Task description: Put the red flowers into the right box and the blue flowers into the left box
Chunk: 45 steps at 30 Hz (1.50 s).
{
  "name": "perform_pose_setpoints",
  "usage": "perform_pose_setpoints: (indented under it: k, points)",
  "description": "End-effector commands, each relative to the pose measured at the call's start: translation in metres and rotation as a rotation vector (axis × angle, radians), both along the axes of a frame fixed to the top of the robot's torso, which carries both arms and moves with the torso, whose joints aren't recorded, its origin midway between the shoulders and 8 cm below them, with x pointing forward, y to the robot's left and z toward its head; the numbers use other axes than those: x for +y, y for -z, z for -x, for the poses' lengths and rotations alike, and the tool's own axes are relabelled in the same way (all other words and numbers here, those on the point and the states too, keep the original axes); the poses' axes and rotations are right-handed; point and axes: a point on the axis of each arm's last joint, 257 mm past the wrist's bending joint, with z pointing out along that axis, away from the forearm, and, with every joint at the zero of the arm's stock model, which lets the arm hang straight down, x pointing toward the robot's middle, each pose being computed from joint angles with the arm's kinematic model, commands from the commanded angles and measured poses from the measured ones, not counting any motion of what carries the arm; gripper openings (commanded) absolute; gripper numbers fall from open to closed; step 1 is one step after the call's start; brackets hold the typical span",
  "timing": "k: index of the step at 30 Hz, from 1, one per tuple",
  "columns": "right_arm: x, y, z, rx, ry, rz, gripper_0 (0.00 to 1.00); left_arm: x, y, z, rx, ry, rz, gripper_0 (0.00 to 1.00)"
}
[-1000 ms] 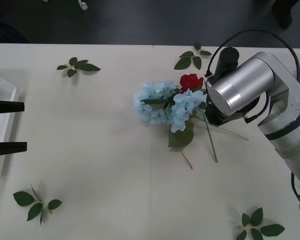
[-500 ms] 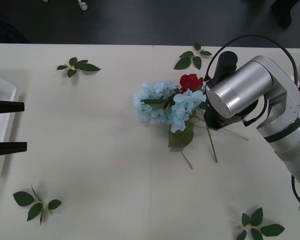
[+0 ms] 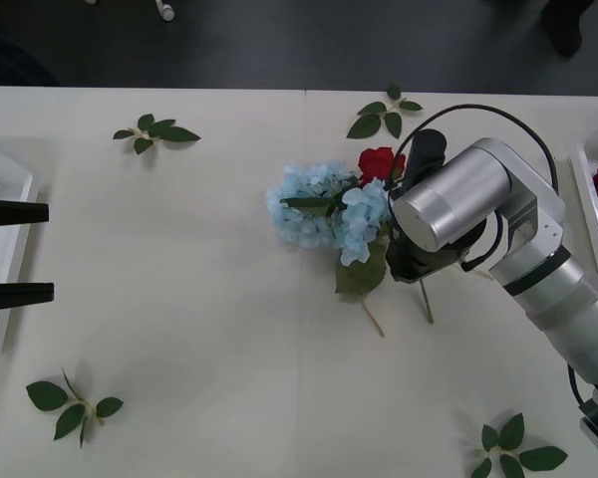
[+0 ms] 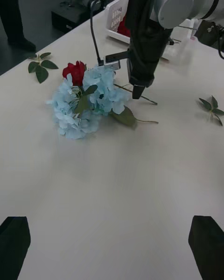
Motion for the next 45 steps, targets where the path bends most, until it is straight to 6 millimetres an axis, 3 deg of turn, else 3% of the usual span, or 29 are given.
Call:
perform_pose_setpoints:
  k: [1,11,20,26,28,33,39,40,43,45]
  points:
    - [0.015,0.001,-0.003,-0.034,0.016,-0.032,0.85,0.004,-0.011,-0.004,-0.066,0.007,-0.032,1.00]
    - [0.016,0.004,-0.034,-0.150,0.038,-0.095,0.84,0.004,-0.011,-0.004,-0.066,0.007,-0.032,1.00]
    - [-0.005,0.017,-0.038,-0.142,0.093,-0.076,0.85,0.004,-0.011,-0.004,-0.066,0.007,-0.032,1.00]
    - [-0.004,0.019,-0.037,-0.134,0.098,-0.081,0.83,0.004,-0.011,-0.004,-0.066,0.007,-0.032,1.00]
    - [-0.005,0.019,-0.037,-0.136,0.099,-0.080,0.72,0.004,-0.011,-0.004,-0.066,0.007,-0.032,1.00]
    - [-0.008,0.017,-0.039,-0.144,0.108,-0.072,0.56,0.004,-0.011,-0.004,-0.066,0.007,-0.032,1.00]
    - [-0.011,0.016,-0.041,-0.156,0.113,-0.059,0.54,0.004,-0.011,-0.004,-0.066,0.007,-0.032,1.00]
    - [-0.011,0.015,-0.041,-0.158,0.114,-0.059,0.48,0.004,-0.011,-0.004,-0.066,0.007,-0.032,1.00]
    - [-0.015,0.014,-0.043,-0.167,0.115,-0.047,0.05,0.004,-0.011,-0.004,-0.066,0.007,-0.032,1.00]
    - [-0.015,0.013,-0.043,-0.169,0.119,-0.048,0.00,0.004,-0.011,-0.004,-0.066,0.007,-0.032,1.00]
